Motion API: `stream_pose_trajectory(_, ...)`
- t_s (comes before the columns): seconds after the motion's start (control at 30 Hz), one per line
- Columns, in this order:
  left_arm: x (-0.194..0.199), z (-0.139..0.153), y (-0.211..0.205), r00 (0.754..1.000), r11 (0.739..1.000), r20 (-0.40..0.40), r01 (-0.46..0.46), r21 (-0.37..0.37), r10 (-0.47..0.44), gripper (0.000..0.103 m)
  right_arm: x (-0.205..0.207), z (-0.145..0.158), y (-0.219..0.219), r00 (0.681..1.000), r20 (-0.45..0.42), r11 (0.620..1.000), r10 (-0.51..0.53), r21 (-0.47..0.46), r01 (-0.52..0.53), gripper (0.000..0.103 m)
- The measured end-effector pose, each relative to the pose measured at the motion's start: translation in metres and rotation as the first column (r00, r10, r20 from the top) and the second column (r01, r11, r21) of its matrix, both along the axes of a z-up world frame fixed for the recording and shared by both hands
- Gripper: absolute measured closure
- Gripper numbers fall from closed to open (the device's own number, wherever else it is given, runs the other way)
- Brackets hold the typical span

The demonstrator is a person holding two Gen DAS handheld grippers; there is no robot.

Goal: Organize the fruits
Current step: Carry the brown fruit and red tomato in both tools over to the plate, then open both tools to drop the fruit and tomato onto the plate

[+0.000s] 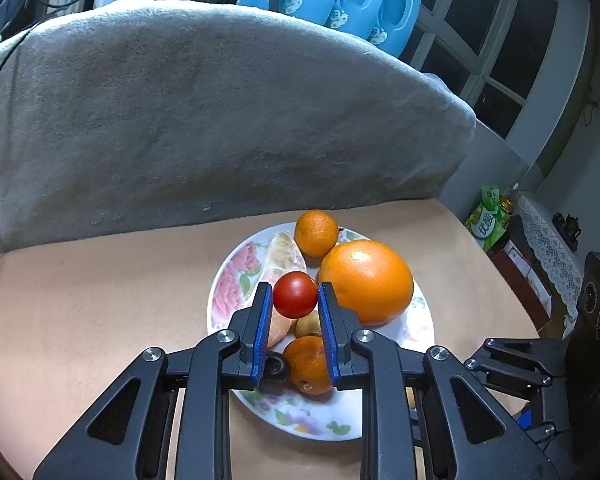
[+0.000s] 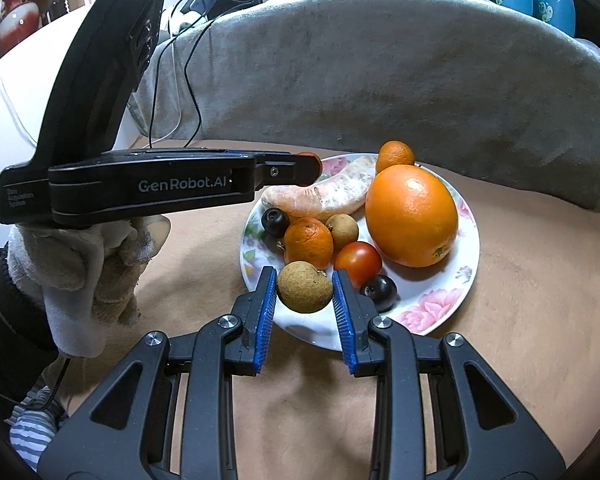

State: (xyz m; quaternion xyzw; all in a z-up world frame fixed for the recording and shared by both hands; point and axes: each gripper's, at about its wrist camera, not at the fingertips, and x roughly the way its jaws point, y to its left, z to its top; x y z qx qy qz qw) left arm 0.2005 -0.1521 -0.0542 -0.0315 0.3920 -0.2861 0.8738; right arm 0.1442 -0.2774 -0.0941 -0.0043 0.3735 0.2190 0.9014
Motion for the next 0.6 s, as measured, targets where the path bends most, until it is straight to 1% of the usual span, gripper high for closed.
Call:
stream_pose_trajectory(0.17, 0.0002, 0.0008, -0.0027, 1.000, 1.000, 0.012, 0.002, 0.011, -0.002, 0.081, 0.0022, -0.0001, -0.0009, 1.000, 0.005, 1.000, -0.010, -0.006, 0.010, 0.073)
stream_pose_trajectory(0.23, 0.0003, 0.0015, -0.0028, 1.000, 1.000, 0.013, 0.003, 0.008, -0.004, 0.077, 0.0019, 0.0000, -0.0005, 1.000, 0.005, 1.000, -0.008, -0.007, 0.008, 0.073)
stream_pose_trajectory(0.27, 0.0002, 0.0020, -0.0035, 1.000, 1.000, 0.014, 0.004, 0.008, -0.004, 0.073, 0.0016, 0.0002, 0.0000, 1.000, 0.007, 1.000, -0.008, -0.010, 0.008, 0.073)
stream_pose_trajectory(0.33, -0.0004, 0.0031, -0.0041, 1.000, 1.000, 0.018, 0.005, 0.011, -0.005, 0.072, 0.0009, 0.0011, 0.0005, 1.000, 0.009, 1.000, -0.010, -0.012, 0.010, 0.073)
stream_pose_trajectory(0.37, -0.0005, 0.0035, -0.0049, 1.000, 1.000, 0.020, 0.005, 0.012, -0.005, 0.072, 0.0015, 0.0013, 0.0008, 1.000, 0.011, 1.000, -0.011, -0.013, 0.011, 0.067)
stream_pose_trajectory(0.4, -0.0009, 0.0040, -0.0049, 1.000, 1.000, 0.022, 0.006, 0.013, -0.006, 0.071, 0.0013, 0.0016, 0.0008, 1.000, 0.013, 1.000, -0.013, -0.014, 0.013, 0.056)
stream_pose_trajectory(0.43, -0.0012, 0.0044, -0.0052, 1.000, 1.000, 0.024, 0.006, 0.013, -0.007, 0.071, 0.0010, 0.0017, 0.0006, 1.000, 0.018, 1.000, -0.016, -0.013, 0.016, 0.052)
stream_pose_trajectory(0.5, -0.0017, 0.0049, -0.0052, 1.000, 1.000, 0.026, 0.004, 0.014, -0.004, 0.063, 0.0006, 0.0027, -0.0001, 0.999, 0.026, 1.000, -0.019, -0.012, 0.020, 0.050)
stream_pose_trajectory(0.6, -0.0027, 0.0057, -0.0051, 1.000, 1.000, 0.029, 0.003, 0.012, -0.004, 0.062, 0.0005, 0.0036, -0.0007, 0.999, 0.028, 1.000, -0.022, -0.014, 0.022, 0.050)
